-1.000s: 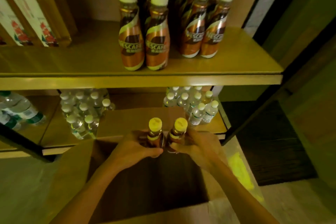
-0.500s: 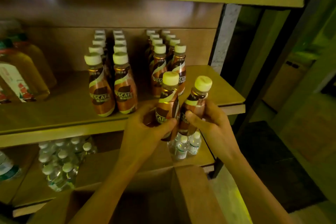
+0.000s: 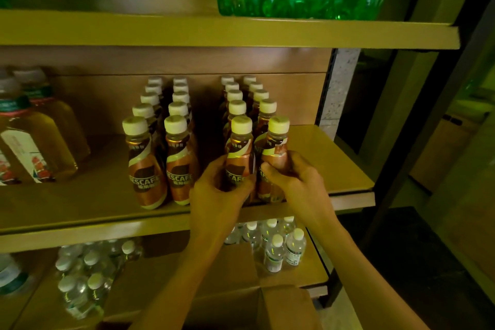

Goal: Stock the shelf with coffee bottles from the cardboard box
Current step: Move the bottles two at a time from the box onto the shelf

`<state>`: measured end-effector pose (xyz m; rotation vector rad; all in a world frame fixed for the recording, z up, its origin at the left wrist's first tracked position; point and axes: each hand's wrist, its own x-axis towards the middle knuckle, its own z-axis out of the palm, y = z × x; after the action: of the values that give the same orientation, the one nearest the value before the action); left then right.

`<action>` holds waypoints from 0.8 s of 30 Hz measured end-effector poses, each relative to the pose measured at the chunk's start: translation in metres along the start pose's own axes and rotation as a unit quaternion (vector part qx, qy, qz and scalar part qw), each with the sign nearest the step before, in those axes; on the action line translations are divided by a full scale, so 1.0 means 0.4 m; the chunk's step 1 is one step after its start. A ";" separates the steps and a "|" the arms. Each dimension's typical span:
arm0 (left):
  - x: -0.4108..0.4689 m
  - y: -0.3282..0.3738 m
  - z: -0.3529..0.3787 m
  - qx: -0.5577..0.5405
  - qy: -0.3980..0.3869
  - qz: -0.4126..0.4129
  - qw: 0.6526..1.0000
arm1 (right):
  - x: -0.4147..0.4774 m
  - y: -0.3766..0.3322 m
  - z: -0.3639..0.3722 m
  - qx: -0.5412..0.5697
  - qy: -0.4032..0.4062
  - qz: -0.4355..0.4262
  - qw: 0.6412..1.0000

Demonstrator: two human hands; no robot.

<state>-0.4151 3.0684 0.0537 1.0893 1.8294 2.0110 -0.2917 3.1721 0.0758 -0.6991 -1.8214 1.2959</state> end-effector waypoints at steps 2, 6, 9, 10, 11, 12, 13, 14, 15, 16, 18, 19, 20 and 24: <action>-0.009 -0.005 0.010 0.011 0.021 0.015 1.000 | 0.003 0.010 0.004 -0.007 -0.001 -0.005 1.000; -0.021 0.004 0.035 0.011 0.053 0.017 0.998 | 0.010 0.015 0.001 -0.004 -0.011 0.001 1.000; -0.023 0.005 0.031 0.037 0.031 0.010 0.999 | -0.008 0.020 -0.006 -0.004 -0.017 0.003 1.000; -0.024 0.004 0.026 0.054 0.022 0.008 0.998 | -0.023 0.026 -0.004 -0.016 0.002 -0.002 1.000; -0.025 0.003 0.021 0.071 0.015 0.008 0.997 | -0.040 0.035 0.002 -0.032 0.032 -0.006 0.999; -0.025 0.003 0.017 0.084 0.010 0.010 0.996 | -0.057 0.044 0.012 -0.050 0.063 -0.010 0.997; -0.025 0.004 0.014 0.093 0.008 0.012 0.996 | -0.071 0.056 0.027 -0.069 0.092 -0.016 0.993; -0.023 0.005 0.012 0.098 0.008 0.010 0.995 | -0.081 0.067 0.046 -0.094 0.119 -0.026 0.988; -0.020 0.006 0.010 0.100 0.009 0.004 0.995 | -0.087 0.077 0.065 -0.122 0.142 -0.034 0.982; -0.018 0.006 0.009 0.102 0.009 -0.005 0.995 | -0.090 0.084 0.084 -0.147 0.157 -0.039 0.976; -0.014 0.000 0.006 0.108 0.014 -0.024 0.994 | -0.087 0.095 0.113 -0.168 0.171 -0.042 0.970; -0.013 -0.003 0.006 0.115 0.019 -0.027 0.993 | -0.083 0.100 0.119 -0.167 0.173 -0.043 0.970; -0.014 -0.006 0.007 0.124 0.027 -0.026 0.992 | -0.076 0.105 0.121 -0.165 0.171 -0.043 0.970; -0.013 -0.008 0.020 0.200 0.063 -0.012 0.978 | -0.044 0.111 0.099 -0.178 0.136 -0.041 0.974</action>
<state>-0.4074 3.0721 0.0485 1.0445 2.3726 1.7792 -0.3154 3.1521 0.0220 -0.9320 -1.8469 0.7813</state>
